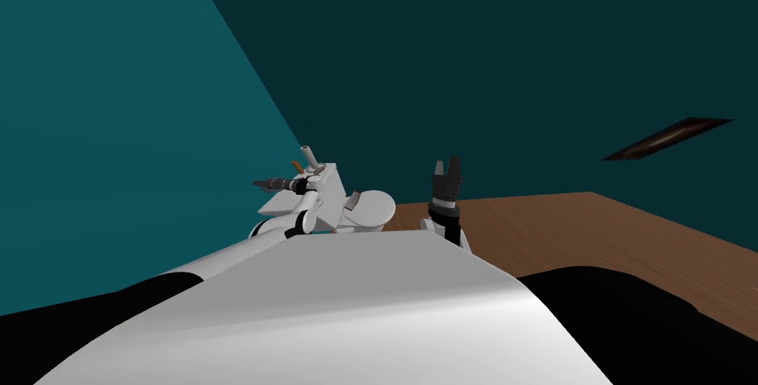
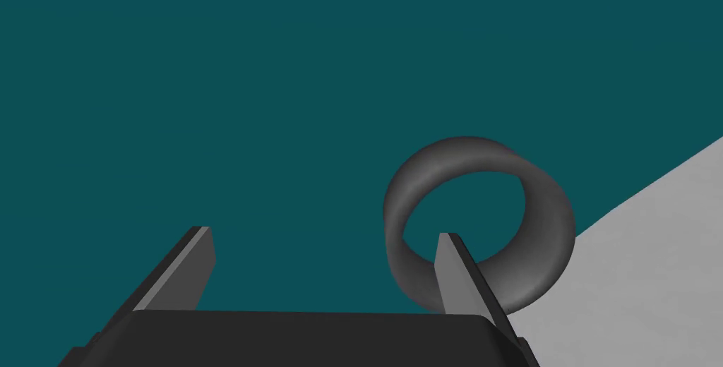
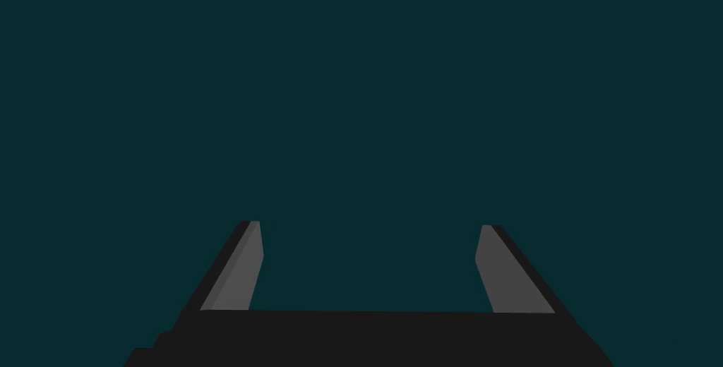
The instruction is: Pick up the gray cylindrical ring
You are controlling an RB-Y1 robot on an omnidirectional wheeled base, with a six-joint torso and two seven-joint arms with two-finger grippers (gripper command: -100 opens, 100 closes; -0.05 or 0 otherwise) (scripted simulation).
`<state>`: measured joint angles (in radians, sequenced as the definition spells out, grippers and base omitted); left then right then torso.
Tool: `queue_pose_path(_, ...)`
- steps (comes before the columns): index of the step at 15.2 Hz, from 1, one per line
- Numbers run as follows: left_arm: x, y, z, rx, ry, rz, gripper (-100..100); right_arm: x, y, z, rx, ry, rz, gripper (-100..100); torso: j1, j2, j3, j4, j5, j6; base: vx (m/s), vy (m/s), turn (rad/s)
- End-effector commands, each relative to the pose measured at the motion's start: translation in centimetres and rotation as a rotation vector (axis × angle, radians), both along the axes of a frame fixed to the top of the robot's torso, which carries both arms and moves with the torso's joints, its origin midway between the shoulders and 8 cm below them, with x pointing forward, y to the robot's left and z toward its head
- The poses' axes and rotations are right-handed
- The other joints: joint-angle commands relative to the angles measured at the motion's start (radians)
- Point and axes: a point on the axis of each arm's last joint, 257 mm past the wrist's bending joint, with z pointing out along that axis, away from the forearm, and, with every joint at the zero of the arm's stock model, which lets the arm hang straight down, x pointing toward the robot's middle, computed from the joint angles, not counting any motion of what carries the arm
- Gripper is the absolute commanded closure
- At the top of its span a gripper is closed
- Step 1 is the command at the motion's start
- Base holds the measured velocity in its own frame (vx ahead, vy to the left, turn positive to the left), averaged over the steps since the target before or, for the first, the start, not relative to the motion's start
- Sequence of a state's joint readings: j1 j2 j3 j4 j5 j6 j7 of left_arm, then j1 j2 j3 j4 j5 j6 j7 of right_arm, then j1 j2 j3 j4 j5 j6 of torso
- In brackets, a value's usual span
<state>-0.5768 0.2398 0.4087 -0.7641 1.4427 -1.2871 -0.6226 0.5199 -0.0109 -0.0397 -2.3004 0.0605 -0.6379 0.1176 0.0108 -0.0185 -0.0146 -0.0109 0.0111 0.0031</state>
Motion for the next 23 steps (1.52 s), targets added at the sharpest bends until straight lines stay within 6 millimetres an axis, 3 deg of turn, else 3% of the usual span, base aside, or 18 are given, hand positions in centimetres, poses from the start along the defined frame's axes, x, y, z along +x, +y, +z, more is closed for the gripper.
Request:
queue_pose_path(1,-0.1,0.3,0.0,0.001,-0.008,-0.003,-100,0.0,0.0,0.0,0.0,0.0,0.0,0,0.0,0.0,0.0,0.0,0.0,0.0,-0.01,-0.005,-0.044)
queue_pose_path(2,-0.1,0.3,0.0,0.001,-0.008,-0.003,-100,0.0,0.0,0.0,0.0,0.0,0.0,0,0.001,0.001,0.001,0.0,0.0,0.0,-0.008,0.006,-0.034)
queue_pose_path(3,-2.2,3.6,-0.8,0.025,0.017,0.01,-100,0.0,0.0,0.0,0.0,0.0,0.0,0,0.002,0.002,0.001,0.0,0.001,0.0,0.034,-0.05,0.14)
queue_pose_path(5,-1.7,4.6,0.0,0.035,0.001,-0.013,-100,0.0,0.0,0.0,0.0,0.0,0.0,0,-0.001,-0.001,0.0,0.0,-0.001,-0.004,0.059,-0.094,0.231)
queue_pose_path(12,-1.7,4.6,0.0,0.035,-0.008,-0.014,-100,0.0,0.0,0.0,0.0,0.0,0.0,0,0.008,0.008,0.005,0.003,-0.001,-0.008,0.002,-0.014,0.007)
queue_pose_path(13,-0.7,5.0,2.4,0.053,-0.025,-0.015,-100,0.0,0.0,0.0,0.0,0.0,0.0,0,0.008,0.008,0.005,0.003,-0.001,-0.008,-0.055,-0.003,-0.013)
queue_pose_path(15,-0.1,5.3,4.0,0.065,-0.036,-0.014,-100,0.0,0.0,0.0,0.0,0.0,0.0,0,0.008,0.013,0.008,0.005,-0.003,-0.008,-0.113,0.01,-0.023)
queue_pose_path(16,-0.3,5.0,3.1,0.055,-0.029,-0.015,-100,0.0,0.0,0.0,0.0,0.0,0.0,0,0.008,0.015,0.01,0.005,-0.003,-0.008,-0.066,0.01,-0.013)
queue_pose_path(17,-0.2,5.0,3.4,0.057,-0.029,-0.015,100,0.0,0.0,0.0,0.0,0.0,0.0,0,0.008,0.014,0.01,0.005,-0.003,-0.008,-0.021,0.004,-0.015)
queue_pose_path(21,-0.1,5.0,3.3,0.055,-0.03,-0.016,100,0.0,0.0,0.0,0.0,0.0,0.0,0,0.007,0.011,0.007,0.004,-0.003,-0.009,-0.002,0.001,-0.001)
queue_pose_path(23,-1.3,4.8,0.8,0.041,-0.013,-0.014,100,0.0,0.0,0.0,0.0,0.0,0.0,0,0.007,0.008,0.006,0.003,-0.002,-0.009,0.059,0.001,0.026)
